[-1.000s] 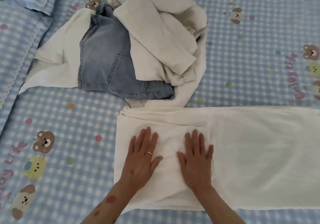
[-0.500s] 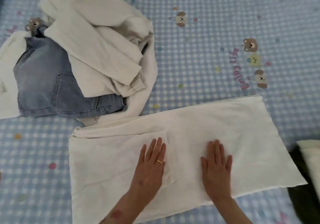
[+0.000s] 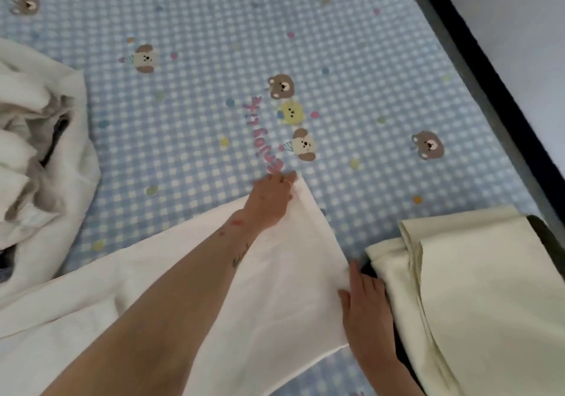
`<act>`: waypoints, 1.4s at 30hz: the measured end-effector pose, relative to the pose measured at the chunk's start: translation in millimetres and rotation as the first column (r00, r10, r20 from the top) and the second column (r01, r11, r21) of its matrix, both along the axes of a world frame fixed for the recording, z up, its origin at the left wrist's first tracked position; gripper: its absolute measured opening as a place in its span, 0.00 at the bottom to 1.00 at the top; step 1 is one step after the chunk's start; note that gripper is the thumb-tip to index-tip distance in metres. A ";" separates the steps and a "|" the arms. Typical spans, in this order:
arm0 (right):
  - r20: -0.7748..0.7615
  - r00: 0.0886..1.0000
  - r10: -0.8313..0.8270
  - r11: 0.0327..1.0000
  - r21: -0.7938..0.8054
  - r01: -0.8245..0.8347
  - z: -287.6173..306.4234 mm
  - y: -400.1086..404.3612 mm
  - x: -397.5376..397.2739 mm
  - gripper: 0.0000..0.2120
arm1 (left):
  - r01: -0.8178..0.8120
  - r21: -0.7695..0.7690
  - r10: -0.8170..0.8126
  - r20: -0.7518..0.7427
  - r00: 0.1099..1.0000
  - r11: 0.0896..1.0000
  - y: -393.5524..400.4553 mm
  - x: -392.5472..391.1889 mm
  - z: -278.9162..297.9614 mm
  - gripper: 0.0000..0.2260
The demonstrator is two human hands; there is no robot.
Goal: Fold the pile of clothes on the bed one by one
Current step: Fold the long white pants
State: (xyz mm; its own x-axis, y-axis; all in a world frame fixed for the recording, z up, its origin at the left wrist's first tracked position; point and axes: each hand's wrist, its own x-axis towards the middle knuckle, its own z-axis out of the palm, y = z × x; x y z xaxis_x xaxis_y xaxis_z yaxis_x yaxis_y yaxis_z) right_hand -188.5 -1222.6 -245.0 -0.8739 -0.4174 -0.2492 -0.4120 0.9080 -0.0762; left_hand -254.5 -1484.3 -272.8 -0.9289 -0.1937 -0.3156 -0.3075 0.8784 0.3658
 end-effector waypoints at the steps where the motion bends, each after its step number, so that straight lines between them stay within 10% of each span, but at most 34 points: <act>1: 0.007 1.000 -0.007 1.000 -0.020 0.007 0.1 1.2 -1.2 0.30 | -0.018 0.065 0.016 0.026 1.000 0.998 3.2 -13.2 1.0 0.23; 5: 0.120 0.992 -0.045 0.991 -0.121 0.060 5.7 -1.3 -4.9 0.27 | -0.140 0.383 0.083 0.161 0.983 0.913 -3.6 -38.0 10.9 0.20; 14: 0.191 0.980 -0.062 0.927 -0.353 0.128 73.8 -25.4 23.1 0.04 | -0.184 0.497 0.216 -0.007 0.976 0.848 -79.0 71.8 85.4 0.11; 20: 0.344 0.934 0.101 0.928 -0.372 0.037 112.3 -85.6 108.4 0.15 | -0.351 0.493 0.436 -0.065 0.897 0.796 -120.6 187.8 94.3 0.21; 26: 0.330 0.850 0.410 0.817 -0.547 -0.182 136.7 -165.3 221.4 0.19 | -0.544 0.634 0.704 -0.001 0.711 0.550 -188.7 315.9 94.8 0.18; 35: 0.364 0.713 0.599 0.770 -0.507 -0.388 113.1 -244.0 380.1 0.25 | -0.783 0.360 0.843 -0.022 0.537 0.508 -251.0 499.3 92.7 0.20; 42: 0.503 0.584 0.637 0.748 -0.587 -0.310 67.2 -271.1 461.7 0.33 | -0.870 0.442 0.938 0.151 0.312 0.218 -271.6 570.5 55.3 0.16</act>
State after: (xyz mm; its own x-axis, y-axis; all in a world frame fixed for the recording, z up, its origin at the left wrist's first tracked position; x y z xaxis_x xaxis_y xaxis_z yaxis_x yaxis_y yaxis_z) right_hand 273.2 -1493.6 -177.8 -0.1943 -0.9153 -0.3528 -0.4655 0.4026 -0.7882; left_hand 316.0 -1756.0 -217.5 -0.2416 -0.8288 -0.5047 -0.7207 -0.1950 0.6653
